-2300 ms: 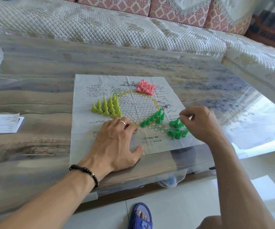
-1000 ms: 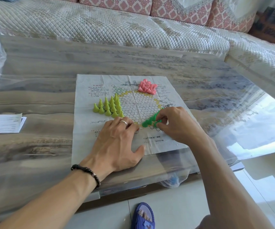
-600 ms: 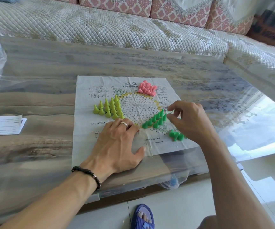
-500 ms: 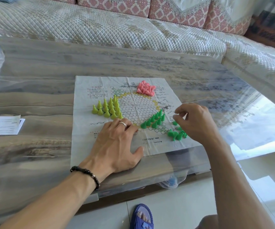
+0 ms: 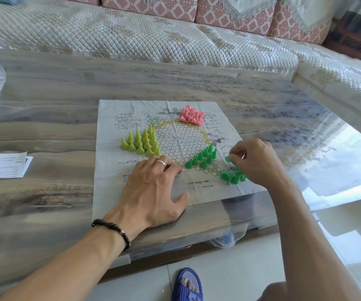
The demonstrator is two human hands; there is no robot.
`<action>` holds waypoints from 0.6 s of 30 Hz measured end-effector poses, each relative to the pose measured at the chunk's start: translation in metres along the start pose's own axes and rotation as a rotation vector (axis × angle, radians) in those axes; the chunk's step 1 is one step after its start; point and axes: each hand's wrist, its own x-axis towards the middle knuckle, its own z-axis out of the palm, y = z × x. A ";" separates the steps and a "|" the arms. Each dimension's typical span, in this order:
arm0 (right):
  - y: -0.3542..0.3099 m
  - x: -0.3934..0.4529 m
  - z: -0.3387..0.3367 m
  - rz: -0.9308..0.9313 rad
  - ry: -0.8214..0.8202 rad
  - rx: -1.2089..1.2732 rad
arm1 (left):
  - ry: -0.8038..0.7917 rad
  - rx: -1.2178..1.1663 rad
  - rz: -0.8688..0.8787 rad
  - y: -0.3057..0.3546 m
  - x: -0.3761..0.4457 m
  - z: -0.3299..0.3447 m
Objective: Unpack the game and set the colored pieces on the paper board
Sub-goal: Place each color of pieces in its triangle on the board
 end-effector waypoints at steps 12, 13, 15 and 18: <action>-0.041 -0.012 0.011 -0.237 -0.093 0.113 | -0.002 -0.002 -0.005 0.001 0.000 0.000; -0.042 -0.012 0.012 -0.238 -0.092 0.097 | -0.003 -0.004 -0.005 0.001 0.000 0.000; -0.043 -0.011 0.014 -0.234 -0.100 0.073 | -0.005 -0.005 -0.004 0.000 -0.001 -0.001; -0.045 -0.009 0.018 -0.225 -0.103 0.056 | -0.004 -0.007 -0.005 0.000 -0.001 0.000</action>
